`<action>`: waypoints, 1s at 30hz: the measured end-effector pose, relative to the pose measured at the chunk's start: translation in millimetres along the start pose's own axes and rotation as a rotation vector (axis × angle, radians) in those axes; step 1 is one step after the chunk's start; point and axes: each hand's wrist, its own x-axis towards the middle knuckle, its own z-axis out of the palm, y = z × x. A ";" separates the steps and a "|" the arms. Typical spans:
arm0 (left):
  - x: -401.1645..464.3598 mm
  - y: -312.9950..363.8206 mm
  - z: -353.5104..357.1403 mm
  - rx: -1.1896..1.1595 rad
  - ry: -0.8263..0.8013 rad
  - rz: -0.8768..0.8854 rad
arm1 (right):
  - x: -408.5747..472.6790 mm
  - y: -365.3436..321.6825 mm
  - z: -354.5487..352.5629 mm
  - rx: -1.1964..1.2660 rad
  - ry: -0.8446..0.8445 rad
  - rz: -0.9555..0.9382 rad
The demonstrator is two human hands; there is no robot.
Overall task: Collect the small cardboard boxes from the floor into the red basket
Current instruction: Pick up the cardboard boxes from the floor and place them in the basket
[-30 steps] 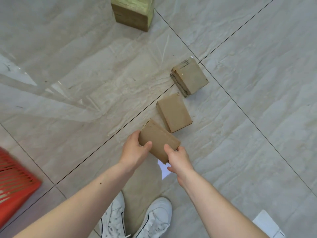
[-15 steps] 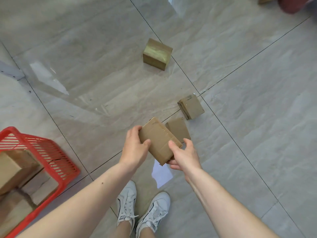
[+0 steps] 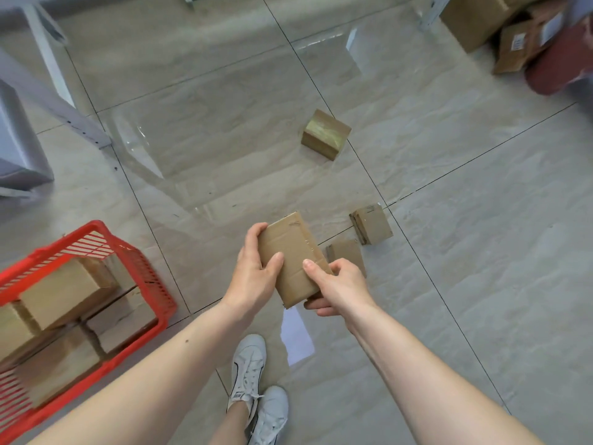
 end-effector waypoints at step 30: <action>-178.3 -130.8 -219.5 -0.424 0.443 0.017 | -160.6 -6.3 246.5 -0.763 -0.295 -0.470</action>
